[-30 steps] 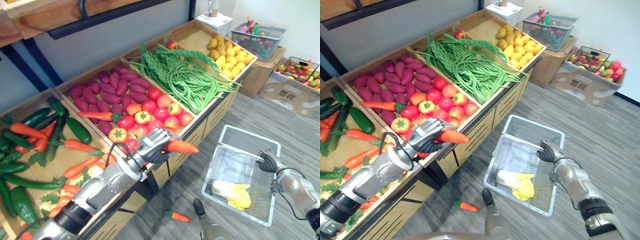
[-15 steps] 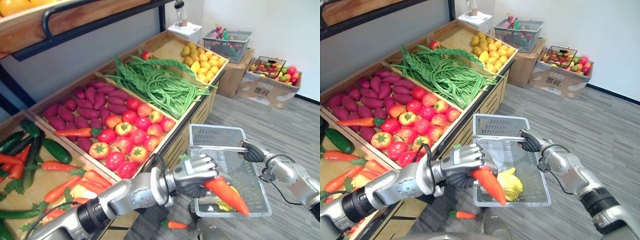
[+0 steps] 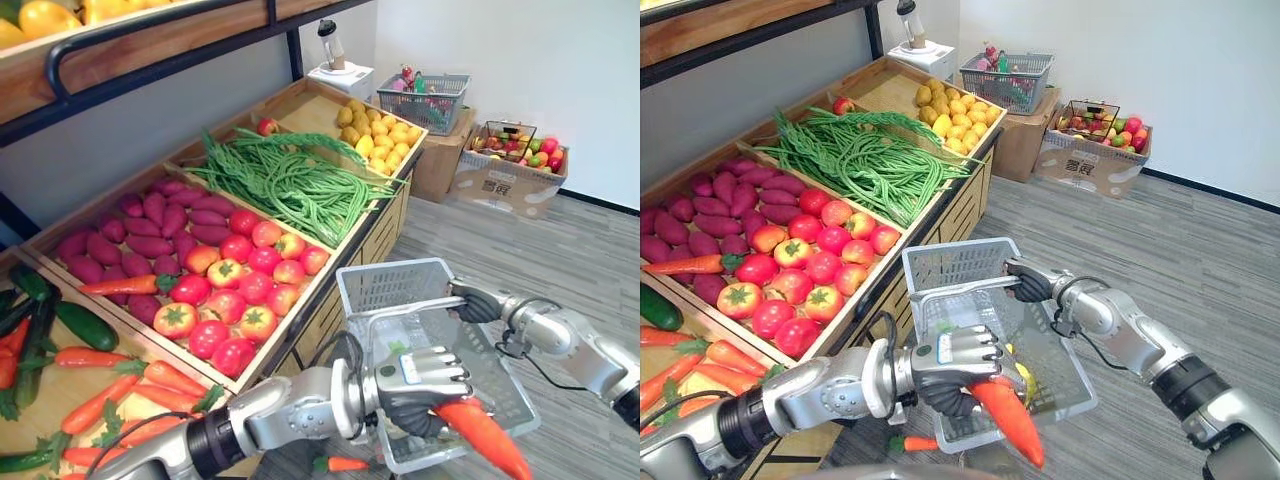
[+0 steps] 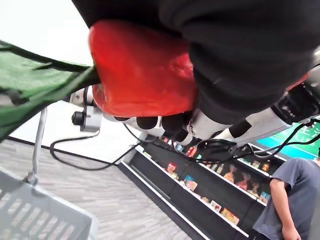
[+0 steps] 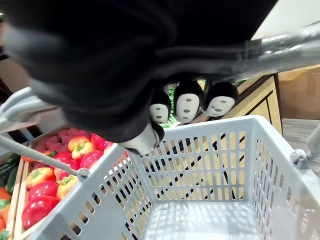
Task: Pick vegetable in the basket
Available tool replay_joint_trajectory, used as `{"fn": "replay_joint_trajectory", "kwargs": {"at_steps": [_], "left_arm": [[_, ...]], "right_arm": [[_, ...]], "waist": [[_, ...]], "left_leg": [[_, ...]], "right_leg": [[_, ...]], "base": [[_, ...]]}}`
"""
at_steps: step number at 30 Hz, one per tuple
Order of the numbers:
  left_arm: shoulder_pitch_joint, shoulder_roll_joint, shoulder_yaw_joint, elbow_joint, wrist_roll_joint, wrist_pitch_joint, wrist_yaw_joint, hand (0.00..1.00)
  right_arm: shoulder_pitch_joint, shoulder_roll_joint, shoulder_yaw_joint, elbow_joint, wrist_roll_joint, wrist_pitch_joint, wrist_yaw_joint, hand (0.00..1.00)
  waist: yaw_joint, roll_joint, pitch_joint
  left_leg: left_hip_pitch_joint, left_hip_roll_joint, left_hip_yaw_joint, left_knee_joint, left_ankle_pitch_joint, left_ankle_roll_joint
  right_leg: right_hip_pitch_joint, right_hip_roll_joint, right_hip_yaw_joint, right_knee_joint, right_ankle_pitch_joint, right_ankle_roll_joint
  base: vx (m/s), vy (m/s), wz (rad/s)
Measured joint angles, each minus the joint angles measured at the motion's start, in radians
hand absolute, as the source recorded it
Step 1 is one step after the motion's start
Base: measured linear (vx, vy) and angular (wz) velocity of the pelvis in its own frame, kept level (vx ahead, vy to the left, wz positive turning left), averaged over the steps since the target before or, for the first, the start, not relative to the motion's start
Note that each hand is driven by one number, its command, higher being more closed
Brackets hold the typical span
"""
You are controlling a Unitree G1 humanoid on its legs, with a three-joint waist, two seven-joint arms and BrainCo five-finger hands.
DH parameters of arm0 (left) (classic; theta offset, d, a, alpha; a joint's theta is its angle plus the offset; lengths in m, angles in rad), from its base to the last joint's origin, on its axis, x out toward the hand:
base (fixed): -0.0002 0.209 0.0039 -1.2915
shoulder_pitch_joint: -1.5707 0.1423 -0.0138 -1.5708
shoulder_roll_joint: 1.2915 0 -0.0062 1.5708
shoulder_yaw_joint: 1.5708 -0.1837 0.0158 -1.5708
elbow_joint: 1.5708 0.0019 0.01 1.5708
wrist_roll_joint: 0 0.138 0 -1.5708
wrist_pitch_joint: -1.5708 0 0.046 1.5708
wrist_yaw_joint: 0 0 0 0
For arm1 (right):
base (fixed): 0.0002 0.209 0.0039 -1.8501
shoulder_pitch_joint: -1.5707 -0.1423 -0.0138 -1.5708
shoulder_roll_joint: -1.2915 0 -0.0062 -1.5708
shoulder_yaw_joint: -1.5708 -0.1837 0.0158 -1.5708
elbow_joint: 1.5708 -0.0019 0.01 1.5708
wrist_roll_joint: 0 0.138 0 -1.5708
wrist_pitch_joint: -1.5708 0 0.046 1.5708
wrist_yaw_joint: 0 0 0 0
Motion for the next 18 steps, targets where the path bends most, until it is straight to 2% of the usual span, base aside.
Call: {"fn": "replay_joint_trajectory", "kwargs": {"at_steps": [7,13,18], "left_arm": [[0.02,-0.09,0.0,0.117,0.021,0.043,-0.02,1.0],[0.019,-0.176,0.013,0.262,0.1,0.08,-0.029,1.0],[0.019,-0.216,0.043,0.369,0.162,0.107,-0.029,1.0]], "right_arm": [[-0.039,0.031,-0.001,-0.023,0.0,0.042,0.006,1.0],[-0.039,0.076,-0.026,-0.022,0.0,0.05,0.011,1.0],[-0.039,0.103,-0.052,-0.02,0.0,0.063,0.015,1.0]], "waist": [[0.0,-0.002,-0.001],[-0.001,-0.003,-0.001],[-0.001,-0.006,0.0]], "left_leg": [[0.001,0.003,0.003,0.004,-0.001,-0.002],[0.001,0.004,0.004,0.005,-0.001,-0.002],[0.001,0.005,0.004,0.005,-0.001,-0.002]], "right_leg": [[0.001,0.003,0.002,0.002,0.0,0.0],[0.0,0.005,0.002,0.003,0.0,0.0],[0.0,0.005,0.002,0.003,0.0,0.0]], "base": [[0.0,0.0,0.0],[0.0,0.0,0.0],[0.0,0.0,0.0]]}}
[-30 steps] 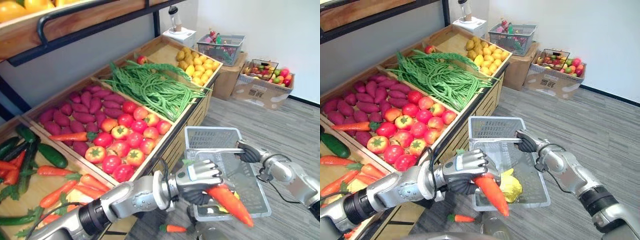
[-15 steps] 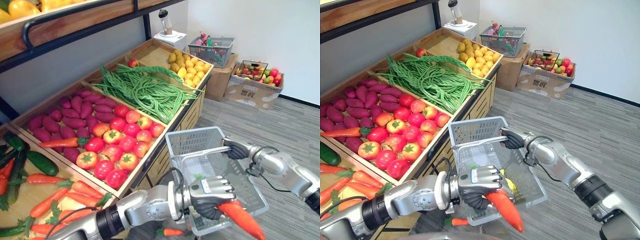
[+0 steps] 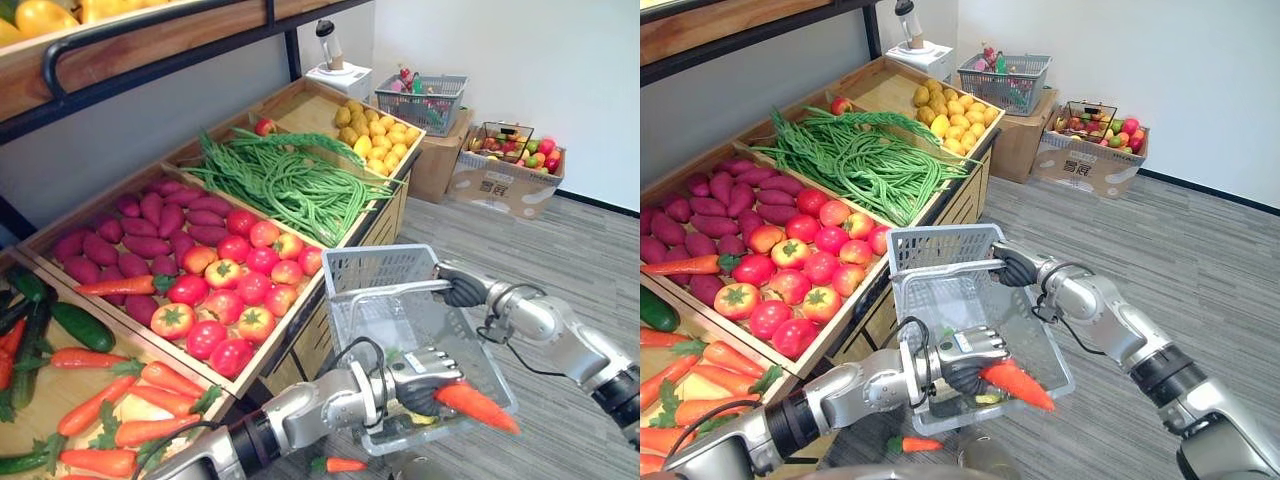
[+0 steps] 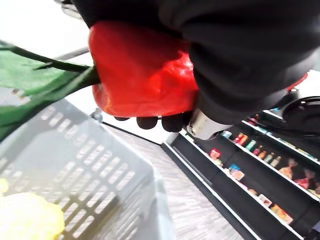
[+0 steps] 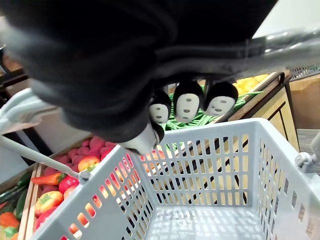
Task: Pick vegetable in the basket
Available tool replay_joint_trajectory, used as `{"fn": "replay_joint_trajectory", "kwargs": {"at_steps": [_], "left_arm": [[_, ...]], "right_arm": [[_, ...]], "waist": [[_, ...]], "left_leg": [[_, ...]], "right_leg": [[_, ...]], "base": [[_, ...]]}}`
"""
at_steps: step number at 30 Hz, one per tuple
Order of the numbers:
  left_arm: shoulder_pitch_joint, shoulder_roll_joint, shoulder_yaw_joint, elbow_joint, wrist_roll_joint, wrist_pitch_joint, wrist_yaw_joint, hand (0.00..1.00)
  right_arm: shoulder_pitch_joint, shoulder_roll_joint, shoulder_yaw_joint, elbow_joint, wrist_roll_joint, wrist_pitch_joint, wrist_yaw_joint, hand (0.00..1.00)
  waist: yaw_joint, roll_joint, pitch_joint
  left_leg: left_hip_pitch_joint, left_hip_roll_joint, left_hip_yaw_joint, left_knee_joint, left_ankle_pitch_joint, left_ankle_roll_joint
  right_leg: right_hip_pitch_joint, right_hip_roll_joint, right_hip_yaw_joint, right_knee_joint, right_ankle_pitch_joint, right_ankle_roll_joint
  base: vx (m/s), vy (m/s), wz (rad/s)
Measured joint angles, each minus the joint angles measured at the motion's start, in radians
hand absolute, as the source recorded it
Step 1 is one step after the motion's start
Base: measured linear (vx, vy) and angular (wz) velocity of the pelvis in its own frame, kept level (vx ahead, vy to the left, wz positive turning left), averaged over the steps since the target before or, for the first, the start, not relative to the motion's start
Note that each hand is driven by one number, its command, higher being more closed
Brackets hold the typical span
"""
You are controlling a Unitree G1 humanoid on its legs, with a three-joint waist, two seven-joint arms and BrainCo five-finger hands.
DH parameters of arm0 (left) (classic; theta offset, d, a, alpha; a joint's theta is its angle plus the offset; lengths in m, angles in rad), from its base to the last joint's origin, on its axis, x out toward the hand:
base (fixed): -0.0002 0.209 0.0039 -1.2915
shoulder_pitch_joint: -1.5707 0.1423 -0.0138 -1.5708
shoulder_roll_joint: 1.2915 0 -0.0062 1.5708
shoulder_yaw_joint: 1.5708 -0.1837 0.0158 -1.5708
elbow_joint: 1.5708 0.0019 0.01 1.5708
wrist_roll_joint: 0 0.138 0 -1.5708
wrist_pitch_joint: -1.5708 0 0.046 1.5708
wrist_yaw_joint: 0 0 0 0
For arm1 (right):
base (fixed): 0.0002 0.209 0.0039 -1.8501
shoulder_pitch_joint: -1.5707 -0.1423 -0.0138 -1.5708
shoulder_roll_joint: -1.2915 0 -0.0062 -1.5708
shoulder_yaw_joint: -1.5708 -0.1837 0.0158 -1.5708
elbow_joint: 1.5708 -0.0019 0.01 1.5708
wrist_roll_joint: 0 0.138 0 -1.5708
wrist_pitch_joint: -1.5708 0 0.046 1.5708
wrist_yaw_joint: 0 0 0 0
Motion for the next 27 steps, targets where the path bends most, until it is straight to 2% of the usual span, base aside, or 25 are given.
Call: {"fn": "replay_joint_trajectory", "kwargs": {"at_steps": [6,11,12,18,27], "left_arm": [[-0.001,-0.022,0.053,0.122,0.055,0.022,0.002,1.0],[-0.003,-0.029,0.086,0.187,0.091,0.031,0.005,1.0],[-0.008,-0.03,0.09,0.204,0.092,0.04,0.01,0.0],[-0.017,-0.037,0.126,0.261,0.107,0.049,0.013,0.0],[-0.028,-0.04,0.133,0.273,0.119,0.061,0.013,0.0]], "right_arm": [[0.0,0.044,-0.01,0.042,-0.001,0.012,0.012,1.0],[-0.001,0.062,-0.01,0.08,-0.003,0.02,0.013,1.0],[-0.001,0.067,-0.01,0.083,-0.004,0.023,0.015,1.0],[-0.004,0.088,-0.01,0.101,-0.006,0.023,0.016,1.0],[-0.004,0.104,-0.025,0.114,-0.006,0.024,0.02,1.0]], "waist": [[-0.001,-0.028,0.0],[-0.002,-0.032,0.002],[-0.002,-0.032,0.002],[-0.004,-0.042,0.009],[-0.009,-0.041,0.027]], "left_leg": [[-0.002,0.008,-0.006,0.003,0.0,0.0],[-0.002,0.01,-0.006,0.001,0.0,0.0],[-0.002,0.01,-0.005,0.001,0.0,0.0],[0.001,0.008,-0.005,-0.003,0.0,0.001],[0.003,0.003,-0.008,-0.015,0.002,0.001]], "right_leg": [[0.0,-0.001,-0.014,-0.003,-0.012,-0.006],[-0.002,0.0,-0.019,-0.004,-0.011,-0.015],[-0.002,0.0,-0.019,-0.004,-0.011,-0.015],[-0.002,0.001,-0.019,-0.005,-0.009,-0.012],[0.0,-0.001,-0.022,-0.005,-0.014,-0.019]], "base": [[0.0,-0.018,0.03],[0.0,-0.002,0.01],[0.0,0.0,0.0],[0.0,0.0,0.0],[0.0,0.0,0.0]]}}
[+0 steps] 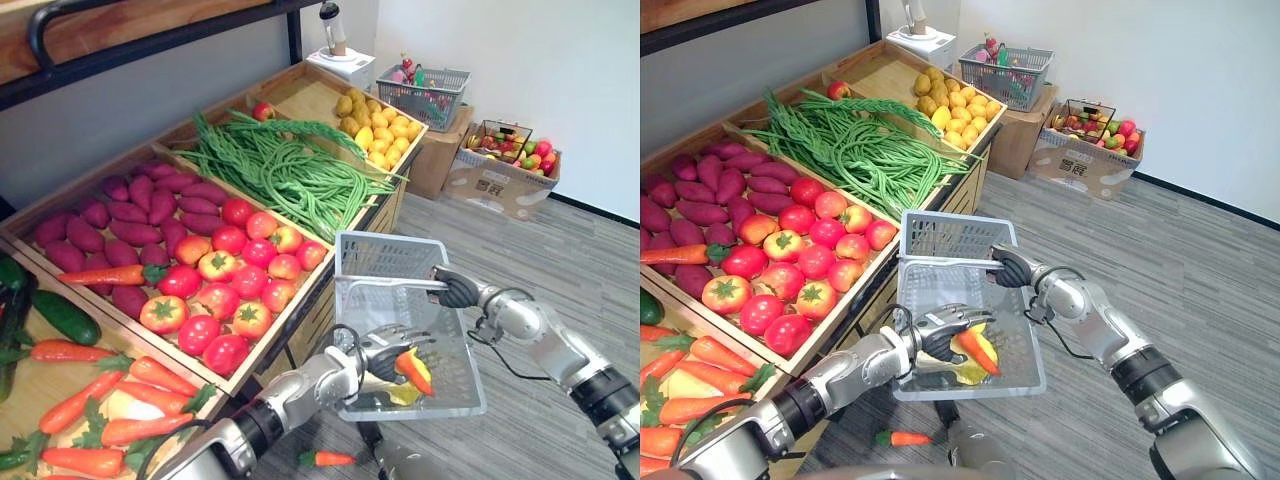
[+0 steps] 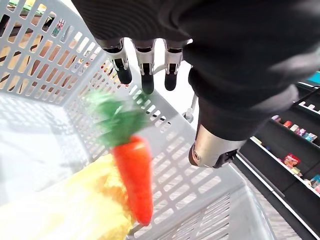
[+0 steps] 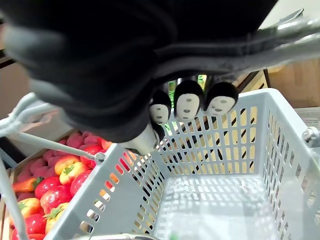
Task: Pick vegetable in the basket
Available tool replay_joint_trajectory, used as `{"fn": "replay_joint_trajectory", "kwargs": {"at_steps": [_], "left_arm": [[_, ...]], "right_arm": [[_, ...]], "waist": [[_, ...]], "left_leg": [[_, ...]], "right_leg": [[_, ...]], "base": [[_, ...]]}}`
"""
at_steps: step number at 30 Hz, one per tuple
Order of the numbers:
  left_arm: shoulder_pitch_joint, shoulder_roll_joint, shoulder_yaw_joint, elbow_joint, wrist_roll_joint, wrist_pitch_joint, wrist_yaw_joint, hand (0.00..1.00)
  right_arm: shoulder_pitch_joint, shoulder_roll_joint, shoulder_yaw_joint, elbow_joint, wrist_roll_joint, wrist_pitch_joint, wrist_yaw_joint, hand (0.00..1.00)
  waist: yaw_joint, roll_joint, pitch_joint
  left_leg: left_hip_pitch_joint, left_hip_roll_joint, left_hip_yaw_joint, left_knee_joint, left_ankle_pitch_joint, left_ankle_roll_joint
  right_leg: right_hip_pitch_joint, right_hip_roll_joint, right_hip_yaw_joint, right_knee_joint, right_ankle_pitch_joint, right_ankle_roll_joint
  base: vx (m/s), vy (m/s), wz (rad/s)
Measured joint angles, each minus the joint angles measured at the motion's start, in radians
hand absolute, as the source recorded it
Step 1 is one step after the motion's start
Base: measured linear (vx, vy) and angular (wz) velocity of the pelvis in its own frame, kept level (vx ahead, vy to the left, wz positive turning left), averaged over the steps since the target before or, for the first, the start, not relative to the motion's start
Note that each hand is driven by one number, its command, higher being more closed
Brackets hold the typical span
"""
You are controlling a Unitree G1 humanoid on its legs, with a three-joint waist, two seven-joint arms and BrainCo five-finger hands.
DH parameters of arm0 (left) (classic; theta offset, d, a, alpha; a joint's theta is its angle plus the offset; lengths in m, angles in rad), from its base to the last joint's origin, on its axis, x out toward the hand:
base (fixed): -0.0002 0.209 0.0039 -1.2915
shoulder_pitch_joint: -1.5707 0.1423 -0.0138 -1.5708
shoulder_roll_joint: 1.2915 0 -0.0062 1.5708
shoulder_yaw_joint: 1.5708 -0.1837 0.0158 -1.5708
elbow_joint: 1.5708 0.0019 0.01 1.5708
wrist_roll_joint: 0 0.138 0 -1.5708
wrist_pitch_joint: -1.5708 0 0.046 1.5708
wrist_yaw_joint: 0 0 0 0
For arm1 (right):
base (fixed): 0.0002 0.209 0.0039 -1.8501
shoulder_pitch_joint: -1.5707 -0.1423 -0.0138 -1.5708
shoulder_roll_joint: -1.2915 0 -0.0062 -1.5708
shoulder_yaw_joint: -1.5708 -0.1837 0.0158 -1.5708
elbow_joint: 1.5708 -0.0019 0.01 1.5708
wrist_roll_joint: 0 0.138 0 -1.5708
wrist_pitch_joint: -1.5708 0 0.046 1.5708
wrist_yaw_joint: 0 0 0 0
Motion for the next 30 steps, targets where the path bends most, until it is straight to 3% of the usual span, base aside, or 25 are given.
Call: {"fn": "replay_joint_trajectory", "kwargs": {"at_steps": [12,15,17,21,30], "left_arm": [[-0.02,-0.006,-0.003,-0.078,-0.023,-0.001,-0.002,0.0],[-0.018,-0.006,-0.01,-0.184,-0.068,-0.003,-0.006,0.0],[-0.01,-0.006,-0.011,-0.308,-0.157,-0.019,-0.021,0.0],[0.02,-0.003,-0.018,-0.425,-0.239,-0.028,-0.041,0.0],[0.101,0.112,-0.05,-0.687,-0.428,-0.052,-0.073,0.0]], "right_arm": [[0.007,0.021,-0.085,0.0,-0.013,0.003,0.003,1.0],[0.03,0.047,-0.159,0.0,-0.026,0.004,0.002,1.0],[0.065,0.063,-0.214,-0.001,-0.028,0.005,-0.001,1.0],[0.093,0.069,-0.232,0.004,-0.055,0.023,-0.004,1.0],[0.191,0.134,-0.353,0.175,-0.121,0.059,-0.044,1.0]], "waist": [[-0.013,0.001,0.024],[-0.006,0.003,0.026],[-0.006,0.002,0.026],[-0.004,0.002,0.026],[0.04,0.007,0.025]], "left_leg": [[-0.007,0.002,-0.029,-0.004,0.003,0.003],[-0.007,-0.002,-0.035,-0.011,0.007,0.001],[-0.014,-0.008,-0.057,-0.019,0.012,0.001],[-0.03,-0.009,-0.086,-0.018,0.015,0.005],[-0.095,-0.006,-0.205,0.001,0.023,0.017]], "right_leg": [[0.01,-0.012,-0.031,0.002,0.002,0.005],[0.016,-0.018,-0.037,0.003,0.002,0.005],[0.02,-0.03,-0.054,0.002,0.0,0.007],[0.021,-0.045,-0.079,0.002,-0.003,0.008],[0.036,-0.095,-0.174,0.001,-0.008,0.007]], "base": [[-0.01,-0.021,0.07],[-0.03,-0.026,0.12],[-0.03,-0.028,0.21],[-0.04,-0.034,0.24],[-0.04,-0.028,0.35]]}}
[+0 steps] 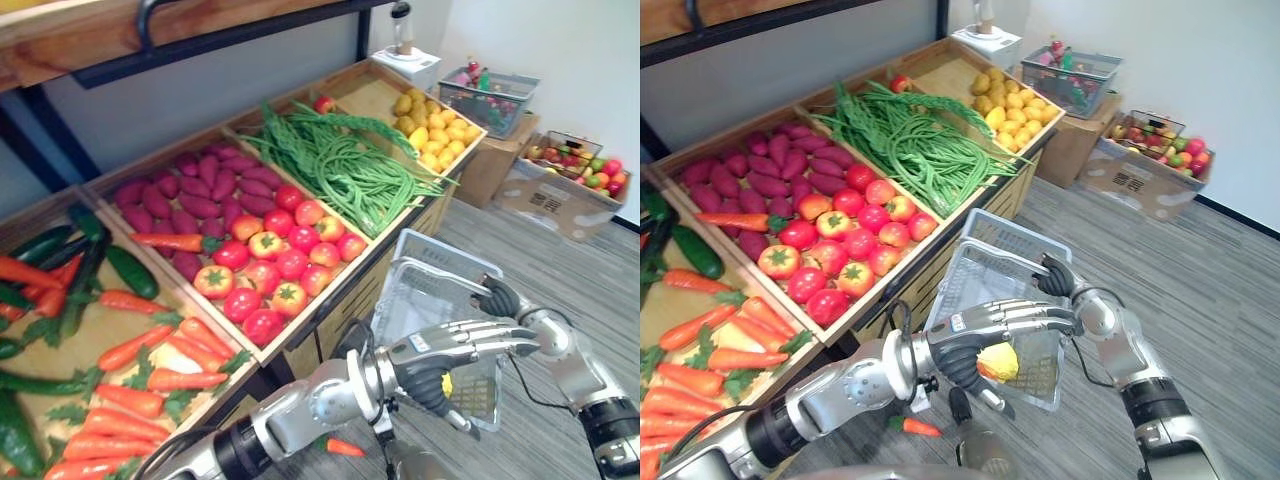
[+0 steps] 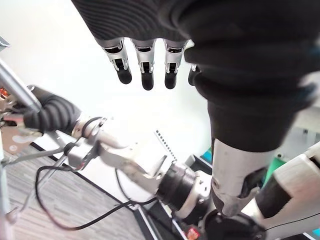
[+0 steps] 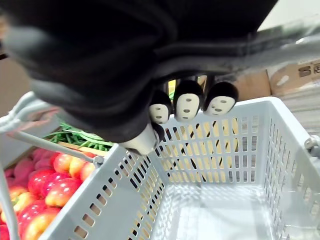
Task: Pick vegetable in the basket
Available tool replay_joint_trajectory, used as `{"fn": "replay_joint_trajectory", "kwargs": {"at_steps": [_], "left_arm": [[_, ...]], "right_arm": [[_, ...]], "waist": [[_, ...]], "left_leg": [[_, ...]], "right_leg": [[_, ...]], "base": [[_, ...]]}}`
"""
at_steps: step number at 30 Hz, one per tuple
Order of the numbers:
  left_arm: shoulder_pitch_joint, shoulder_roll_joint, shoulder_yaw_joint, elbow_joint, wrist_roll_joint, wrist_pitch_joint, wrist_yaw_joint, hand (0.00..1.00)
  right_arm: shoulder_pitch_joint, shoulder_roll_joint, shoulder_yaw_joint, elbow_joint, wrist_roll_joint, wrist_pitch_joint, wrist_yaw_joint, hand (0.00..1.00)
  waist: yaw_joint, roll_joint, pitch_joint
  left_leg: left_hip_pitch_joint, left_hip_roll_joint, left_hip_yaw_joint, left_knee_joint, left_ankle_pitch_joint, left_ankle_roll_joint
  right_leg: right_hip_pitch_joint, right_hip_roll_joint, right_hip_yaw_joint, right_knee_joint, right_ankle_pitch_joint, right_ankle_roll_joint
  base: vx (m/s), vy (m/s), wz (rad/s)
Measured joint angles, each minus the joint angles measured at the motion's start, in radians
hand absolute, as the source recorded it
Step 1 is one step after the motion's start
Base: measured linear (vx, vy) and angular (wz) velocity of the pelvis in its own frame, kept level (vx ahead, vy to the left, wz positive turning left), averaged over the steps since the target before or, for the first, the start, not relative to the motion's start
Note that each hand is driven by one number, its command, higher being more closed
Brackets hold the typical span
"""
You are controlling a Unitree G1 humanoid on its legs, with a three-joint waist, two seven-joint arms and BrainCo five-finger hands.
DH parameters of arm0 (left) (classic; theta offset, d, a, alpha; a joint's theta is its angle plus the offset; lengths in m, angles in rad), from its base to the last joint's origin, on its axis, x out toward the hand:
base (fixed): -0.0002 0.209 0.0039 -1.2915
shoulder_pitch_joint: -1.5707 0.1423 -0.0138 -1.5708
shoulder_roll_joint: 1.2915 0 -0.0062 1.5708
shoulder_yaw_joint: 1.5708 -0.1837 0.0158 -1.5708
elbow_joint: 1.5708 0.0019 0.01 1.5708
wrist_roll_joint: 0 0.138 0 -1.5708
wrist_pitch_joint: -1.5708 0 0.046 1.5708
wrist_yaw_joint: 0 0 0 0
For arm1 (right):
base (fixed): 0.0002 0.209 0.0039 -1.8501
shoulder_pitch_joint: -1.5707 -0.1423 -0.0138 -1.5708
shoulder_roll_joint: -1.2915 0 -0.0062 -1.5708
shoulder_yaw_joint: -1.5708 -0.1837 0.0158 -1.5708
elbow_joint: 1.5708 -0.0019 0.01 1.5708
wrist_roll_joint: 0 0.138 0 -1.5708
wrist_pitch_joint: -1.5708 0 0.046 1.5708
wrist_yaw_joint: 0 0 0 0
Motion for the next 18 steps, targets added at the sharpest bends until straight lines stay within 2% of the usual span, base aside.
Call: {"fn": "replay_joint_trajectory", "kwargs": {"at_steps": [5,10,13,14,15,17,18], "left_arm": [[0.073,0.058,0.046,-0.103,-0.028,-0.001,-0.003,0.0],[0.203,0.096,0.213,-0.176,-0.056,-0.002,0.029,0.0],[0.304,0.105,0.368,-0.202,-0.091,-0.002,0.049,0.0],[0.345,0.1,0.462,-0.208,-0.091,-0.001,0.07,0.0],[0.358,0.095,0.502,-0.209,-0.091,-0.001,0.077,0.0],[0.39,0.069,0.619,-0.209,-0.091,0.004,0.106,0.0],[0.417,0.021,0.721,-0.208,-0.091,0.005,0.133,0.0]], "right_arm": [[0.044,0.036,-0.07,0.095,-0.021,0.009,-0.016,1.0],[0.081,0.075,-0.181,0.308,-0.02,0.021,-0.067,1.0],[0.083,0.095,-0.257,0.471,-0.008,0.024,-0.1,1.0],[0.085,0.109,-0.298,0.542,0.01,0.029,-0.119,1.0],[0.087,0.111,-0.307,0.567,0.017,0.031,-0.124,1.0],[0.104,0.134,-0.363,0.618,0.029,0.042,-0.147,1.0],[0.116,0.156,-0.412,0.66,0.04,0.046,-0.164,1.0]], "waist": [[0.007,0.002,-0.001],[0.028,0.006,-0.003],[0.035,0.006,-0.004],[0.038,0.006,-0.004],[0.04,0.007,-0.004],[0.054,0.007,-0.004],[0.056,0.007,-0.004]], "left_leg": [[-0.056,-0.013,-0.099,0.0,0.014,0.02],[-0.12,-0.04,-0.239,-0.006,0.033,0.045],[-0.158,-0.083,-0.323,-0.039,0.06,0.062],[-0.177,-0.107,-0.369,-0.055,0.079,0.072],[-0.189,-0.113,-0.384,-0.058,0.085,0.076],[-0.211,-0.133,-0.429,-0.072,0.101,0.081],[-0.223,-0.142,-0.467,-0.081,0.112,0.086]], "right_leg": [[0.008,-0.043,-0.078,-0.006,-0.001,0.0],[0.056,-0.099,-0.19,-0.053,-0.004,-0.003],[0.081,-0.139,-0.265,-0.085,-0.003,-0.003],[0.089,-0.162,-0.305,-0.102,0.002,0.003],[0.09,-0.169,-0.32,-0.107,0.007,0.012],[0.094,-0.183,-0.358,-0.107,0.01,0.015],[0.108,-0.191,-0.397,-0.108,0.01,0.015]], "base": [[-0.04,-0.012,0.52],[-0.03,0.0,0.73],[-0.02,0.014,0.92],[0.0,0.011,0.78],[0.0,0.011,0.85],[0.01,0.013,0.72],[0.03,0.005,0.81]]}}
